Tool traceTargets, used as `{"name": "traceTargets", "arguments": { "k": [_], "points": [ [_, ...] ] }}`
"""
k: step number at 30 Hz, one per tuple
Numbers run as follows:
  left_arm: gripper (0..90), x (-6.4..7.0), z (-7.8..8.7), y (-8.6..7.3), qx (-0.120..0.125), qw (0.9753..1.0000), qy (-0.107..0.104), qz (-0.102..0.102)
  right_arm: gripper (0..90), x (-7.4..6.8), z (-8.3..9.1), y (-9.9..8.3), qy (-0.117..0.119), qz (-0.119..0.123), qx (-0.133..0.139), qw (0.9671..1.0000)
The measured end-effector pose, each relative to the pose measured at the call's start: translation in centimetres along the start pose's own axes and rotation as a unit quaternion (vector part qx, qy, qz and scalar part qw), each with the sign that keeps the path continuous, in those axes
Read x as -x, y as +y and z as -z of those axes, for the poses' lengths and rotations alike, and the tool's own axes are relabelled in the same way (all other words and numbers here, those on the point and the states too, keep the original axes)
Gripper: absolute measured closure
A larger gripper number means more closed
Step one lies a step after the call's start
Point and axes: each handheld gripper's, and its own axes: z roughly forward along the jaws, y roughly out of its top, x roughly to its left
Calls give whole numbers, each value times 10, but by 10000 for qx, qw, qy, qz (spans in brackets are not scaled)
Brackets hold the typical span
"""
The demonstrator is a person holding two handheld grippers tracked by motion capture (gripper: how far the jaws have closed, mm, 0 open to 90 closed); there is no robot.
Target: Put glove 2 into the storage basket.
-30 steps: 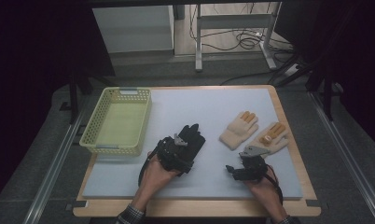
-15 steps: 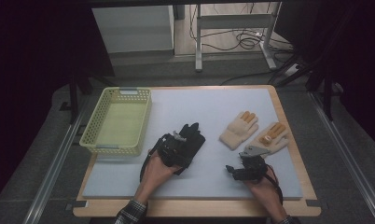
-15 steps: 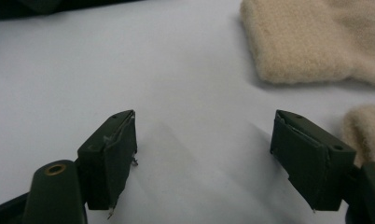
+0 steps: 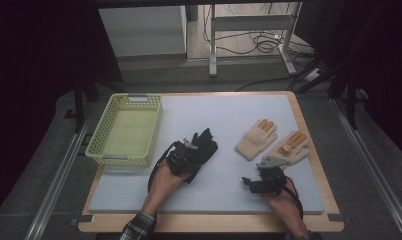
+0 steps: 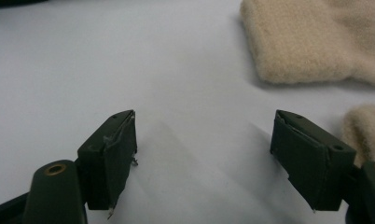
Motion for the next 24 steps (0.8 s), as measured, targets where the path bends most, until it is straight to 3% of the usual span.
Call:
{"name": "traceTargets", "arguments": {
  "k": [4,8,18,24],
  "points": [
    [542,6,2,3,-84,9997,16,-226,223,0,0,0,-1,2,-1,10000],
    [629,6,4,5,-71,9996,-8,-278,223,0,0,0,0,3,-1,10000],
    [636,-5,19,13,205,9994,-200,-199,223,0,0,0,2,-4,-3,10000],
    [631,-11,33,22,315,9992,-176,-160,222,0,0,0,4,-3,-1,10000]
  ]
}}
